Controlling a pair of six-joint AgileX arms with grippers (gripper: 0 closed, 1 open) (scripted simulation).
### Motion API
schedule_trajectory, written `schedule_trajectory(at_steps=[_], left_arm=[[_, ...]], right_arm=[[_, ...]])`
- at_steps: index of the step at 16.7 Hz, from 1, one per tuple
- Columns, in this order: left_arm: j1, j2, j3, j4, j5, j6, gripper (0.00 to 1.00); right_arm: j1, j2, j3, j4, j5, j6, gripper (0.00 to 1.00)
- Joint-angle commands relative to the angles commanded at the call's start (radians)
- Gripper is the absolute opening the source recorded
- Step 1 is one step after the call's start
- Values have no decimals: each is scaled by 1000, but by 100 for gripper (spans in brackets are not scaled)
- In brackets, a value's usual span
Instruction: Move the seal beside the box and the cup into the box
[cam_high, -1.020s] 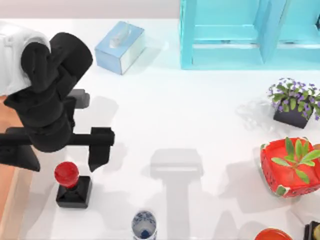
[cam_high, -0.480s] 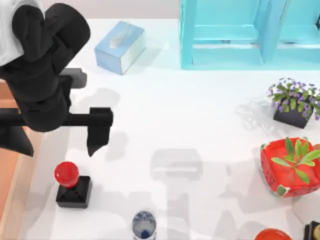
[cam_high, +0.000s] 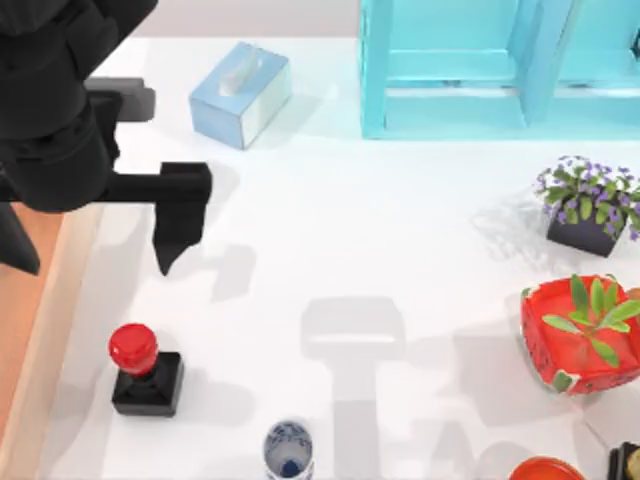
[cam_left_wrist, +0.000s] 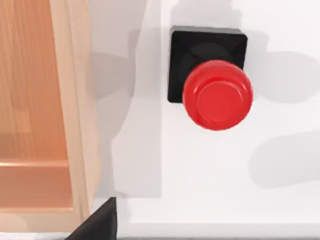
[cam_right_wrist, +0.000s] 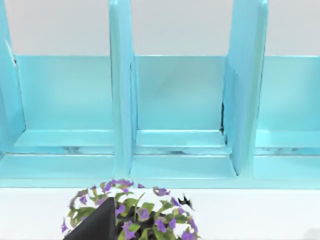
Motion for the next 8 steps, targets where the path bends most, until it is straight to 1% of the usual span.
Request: schedule_trajectory(at_steps=[4, 8], left_arm=[[-12, 12, -6, 7, 0, -15, 100], [-146, 49, -50, 78, 1, -145, 100]], right_arm=[[0, 0, 0, 0, 0, 0, 100], [0, 0, 0, 0, 0, 0, 100]])
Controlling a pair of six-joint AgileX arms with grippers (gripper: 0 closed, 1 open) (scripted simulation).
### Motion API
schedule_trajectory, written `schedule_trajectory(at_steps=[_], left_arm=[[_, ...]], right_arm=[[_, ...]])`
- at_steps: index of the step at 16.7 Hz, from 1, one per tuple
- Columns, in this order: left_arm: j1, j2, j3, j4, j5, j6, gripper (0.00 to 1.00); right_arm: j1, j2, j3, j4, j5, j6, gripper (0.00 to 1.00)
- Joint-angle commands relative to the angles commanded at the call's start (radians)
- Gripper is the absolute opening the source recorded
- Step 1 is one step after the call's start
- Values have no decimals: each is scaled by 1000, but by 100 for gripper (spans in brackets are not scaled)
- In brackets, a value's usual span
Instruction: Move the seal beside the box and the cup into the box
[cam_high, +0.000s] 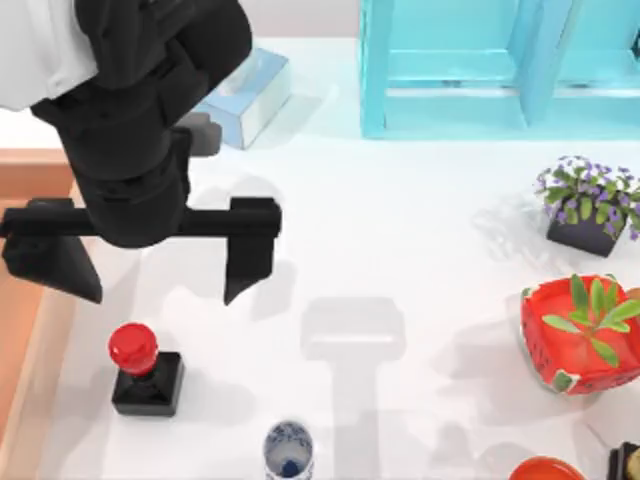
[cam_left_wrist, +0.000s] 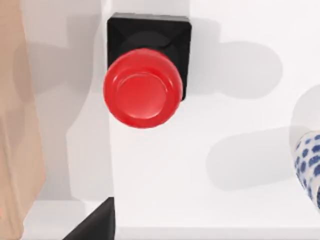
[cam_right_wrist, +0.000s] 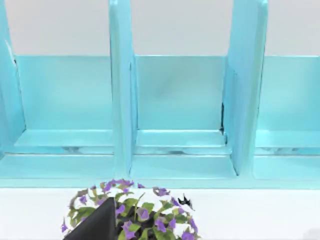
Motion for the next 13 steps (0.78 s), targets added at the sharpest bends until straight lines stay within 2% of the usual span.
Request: schedule_trajectory(at_steps=[8, 10, 13], left_arm=[[-362, 76, -137, 226, 5, -366, 100], [-402, 81, -155, 257, 6, -407, 100], [-406, 81, -158, 261, 6, -411, 100]], right_arm=[[0, 0, 0, 0, 0, 0, 100], [0, 0, 0, 0, 0, 0, 100], [0, 0, 0, 0, 0, 0, 100]])
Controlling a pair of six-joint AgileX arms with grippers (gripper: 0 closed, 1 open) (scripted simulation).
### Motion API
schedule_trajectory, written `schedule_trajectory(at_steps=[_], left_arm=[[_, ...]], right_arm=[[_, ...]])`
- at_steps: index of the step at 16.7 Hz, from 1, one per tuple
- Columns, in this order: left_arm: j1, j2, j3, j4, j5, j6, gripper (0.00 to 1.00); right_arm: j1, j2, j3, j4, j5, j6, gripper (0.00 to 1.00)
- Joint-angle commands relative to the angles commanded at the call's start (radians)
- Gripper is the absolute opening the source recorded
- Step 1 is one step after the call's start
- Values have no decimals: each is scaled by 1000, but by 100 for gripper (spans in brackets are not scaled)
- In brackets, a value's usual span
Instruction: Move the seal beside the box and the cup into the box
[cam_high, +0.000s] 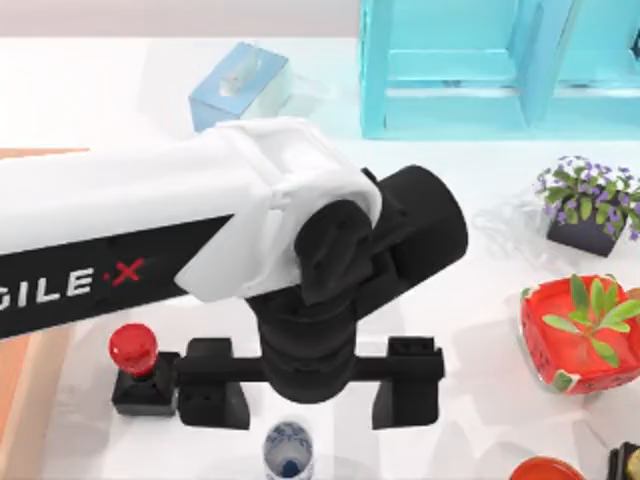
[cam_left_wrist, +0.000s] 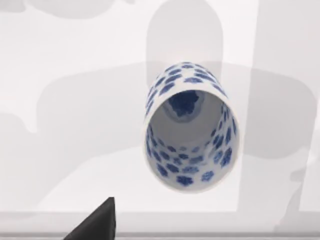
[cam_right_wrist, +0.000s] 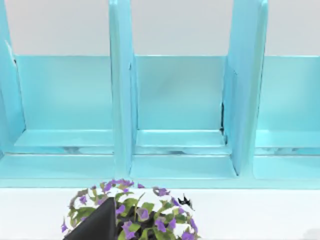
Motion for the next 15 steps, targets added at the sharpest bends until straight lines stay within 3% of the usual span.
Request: schedule_trajectory(at_steps=[4, 11, 15], left_arm=[[4, 14, -33, 38, 0, 3, 100], [3, 90, -196, 295, 0, 4, 100], [2, 100, -214, 314, 0, 4, 100]], right_arm=[[0, 0, 0, 0, 0, 0, 100], [0, 0, 0, 0, 0, 0, 100], [0, 0, 0, 0, 0, 0, 100]])
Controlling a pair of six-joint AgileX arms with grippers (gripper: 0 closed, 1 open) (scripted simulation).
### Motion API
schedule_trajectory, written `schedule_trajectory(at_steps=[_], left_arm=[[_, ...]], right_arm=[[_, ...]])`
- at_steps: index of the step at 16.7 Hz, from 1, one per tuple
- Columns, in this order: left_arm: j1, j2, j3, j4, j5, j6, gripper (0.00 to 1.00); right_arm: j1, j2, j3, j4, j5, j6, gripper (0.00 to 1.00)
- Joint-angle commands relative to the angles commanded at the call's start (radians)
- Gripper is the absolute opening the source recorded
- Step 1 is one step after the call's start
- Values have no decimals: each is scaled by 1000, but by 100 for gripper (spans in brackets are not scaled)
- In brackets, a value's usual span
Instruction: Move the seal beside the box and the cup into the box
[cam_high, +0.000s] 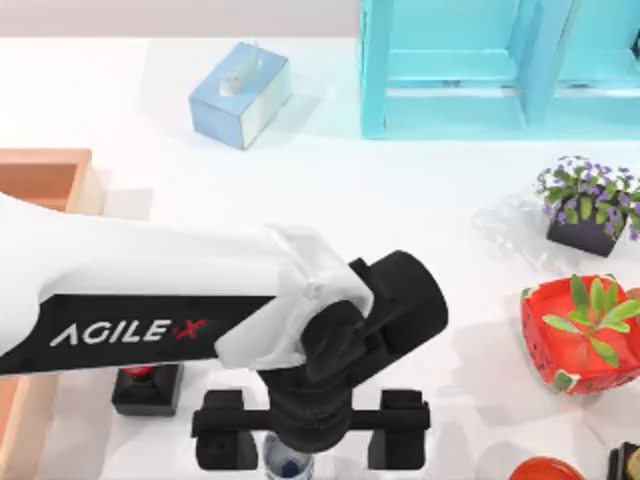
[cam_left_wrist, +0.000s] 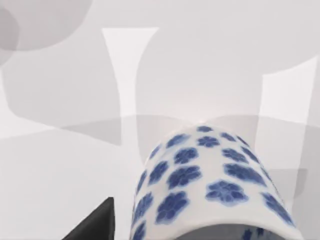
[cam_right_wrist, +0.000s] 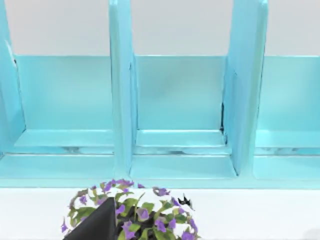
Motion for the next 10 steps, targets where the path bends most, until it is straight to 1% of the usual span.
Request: schedule_trajectory(at_steps=[1, 10], left_arm=[[0, 0, 0, 0, 0, 0, 100], [0, 0, 0, 0, 0, 0, 32]], right_arm=[[0, 0, 0, 0, 0, 0, 100], [0, 0, 0, 0, 0, 0, 100]])
